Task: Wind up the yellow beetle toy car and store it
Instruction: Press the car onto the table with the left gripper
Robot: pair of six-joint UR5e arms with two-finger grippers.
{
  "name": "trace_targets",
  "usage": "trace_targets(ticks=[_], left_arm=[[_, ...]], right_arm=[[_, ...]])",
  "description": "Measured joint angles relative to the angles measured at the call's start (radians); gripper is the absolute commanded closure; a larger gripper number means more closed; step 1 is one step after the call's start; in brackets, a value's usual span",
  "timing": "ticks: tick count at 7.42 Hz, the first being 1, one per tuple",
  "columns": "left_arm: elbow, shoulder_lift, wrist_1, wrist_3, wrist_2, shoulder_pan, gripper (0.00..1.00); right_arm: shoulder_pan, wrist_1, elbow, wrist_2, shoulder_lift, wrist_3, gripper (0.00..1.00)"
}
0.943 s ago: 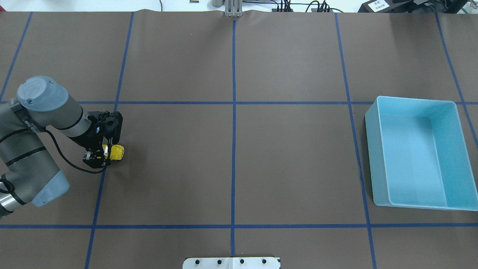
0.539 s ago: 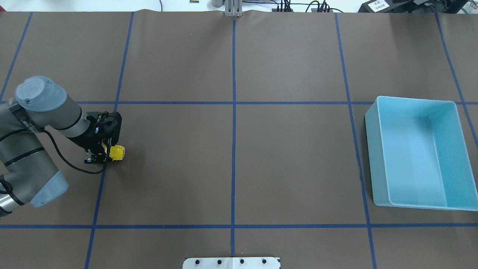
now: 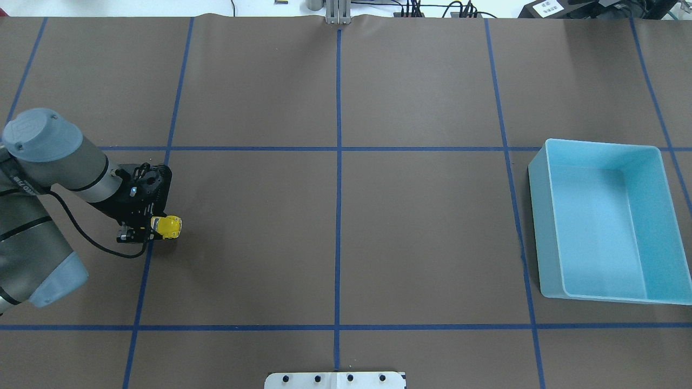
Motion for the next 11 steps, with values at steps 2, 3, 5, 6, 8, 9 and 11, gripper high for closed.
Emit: trace_targets(ticks=[2, 3, 5, 6, 8, 9, 11], left_arm=[[-0.026, 0.002, -0.03, -0.045, 0.001, -0.002, 1.0], [-0.023, 0.006, -0.069, -0.057, 0.002, -0.002, 1.0], [0.001, 0.017, -0.163, -0.062, 0.002, -0.003, 1.0], [0.019, 0.021, -0.213, -0.062, 0.002, -0.004, 1.0], [0.055, 0.035, -0.308, -0.058, -0.006, -0.008, 1.0], [0.064, 0.039, -0.328, -0.057, -0.015, -0.01, 1.0], [0.078, 0.042, -0.339, -0.059, -0.042, -0.017, 1.0]], right_arm=[[0.0, 0.0, -0.001, 0.0, -0.002, 0.0, 0.0], [0.001, 0.0, -0.001, 0.0, -0.004, -0.001, 0.0], [0.001, 0.0, -0.005, 0.0, -0.006, -0.001, 0.0], [0.0, 0.0, -0.007, 0.0, -0.006, -0.001, 0.0], [0.0, 0.0, -0.012, 0.0, -0.006, -0.001, 0.0], [0.0, 0.0, -0.013, 0.0, -0.003, -0.001, 0.0], [0.0, 0.002, -0.014, 0.0, 0.006, -0.001, 0.0]])
